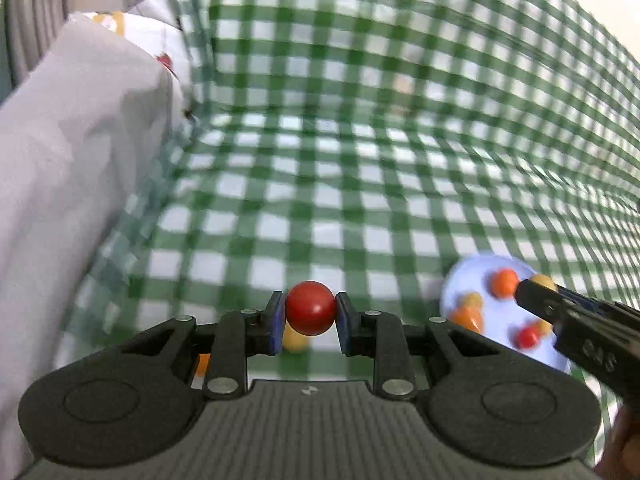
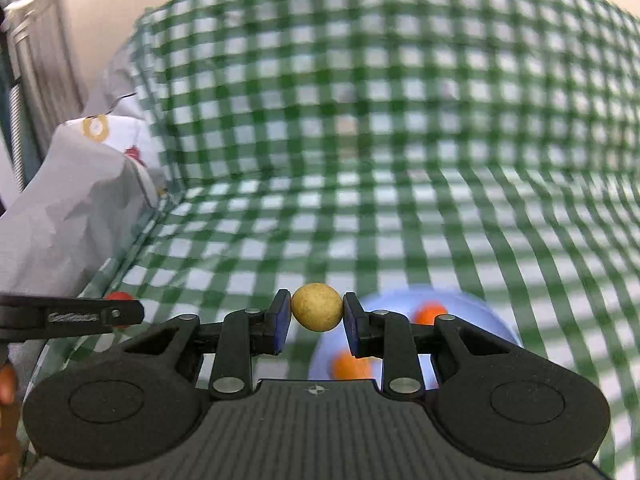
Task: Organize fruits
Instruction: 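Carry both fruits over the blue plate and open both tools to drop them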
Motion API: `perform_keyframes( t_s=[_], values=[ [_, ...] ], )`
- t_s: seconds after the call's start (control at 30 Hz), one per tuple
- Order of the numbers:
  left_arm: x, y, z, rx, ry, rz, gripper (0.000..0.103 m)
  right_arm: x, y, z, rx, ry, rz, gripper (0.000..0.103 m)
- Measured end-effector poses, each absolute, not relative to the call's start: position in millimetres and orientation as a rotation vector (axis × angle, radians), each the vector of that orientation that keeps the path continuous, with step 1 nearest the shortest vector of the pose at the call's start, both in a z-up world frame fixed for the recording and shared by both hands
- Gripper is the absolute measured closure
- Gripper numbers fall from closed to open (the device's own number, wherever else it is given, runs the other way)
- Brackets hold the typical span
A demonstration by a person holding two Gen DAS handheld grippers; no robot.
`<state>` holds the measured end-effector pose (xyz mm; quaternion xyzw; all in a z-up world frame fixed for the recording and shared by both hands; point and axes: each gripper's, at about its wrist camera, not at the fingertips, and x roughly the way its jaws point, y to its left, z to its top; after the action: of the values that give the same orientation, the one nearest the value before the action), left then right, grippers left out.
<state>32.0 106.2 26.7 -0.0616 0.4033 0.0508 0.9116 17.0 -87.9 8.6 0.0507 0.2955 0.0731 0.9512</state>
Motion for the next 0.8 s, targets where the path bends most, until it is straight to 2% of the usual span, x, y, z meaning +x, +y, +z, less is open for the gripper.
perform_keyframes(
  t_s=[0.07,0.33,0.8],
  values=[
    [32.5,96.5,15.0,-0.124,0.897,0.076,0.074,14.2,-94.4,2.9,0.101,0.628,0.109,0.074],
    [43.5,67.3,4.7,-0.06,0.905,0.037,0.074,-1.6,-106.4,5.6,-0.078,0.544,0.08,0.074],
    [53.4,44.7,3.7,-0.078,0.829,-0.031,0.074,9.4,-169.0,0.3,-0.083,0.535,0.027,0.074]
  ],
)
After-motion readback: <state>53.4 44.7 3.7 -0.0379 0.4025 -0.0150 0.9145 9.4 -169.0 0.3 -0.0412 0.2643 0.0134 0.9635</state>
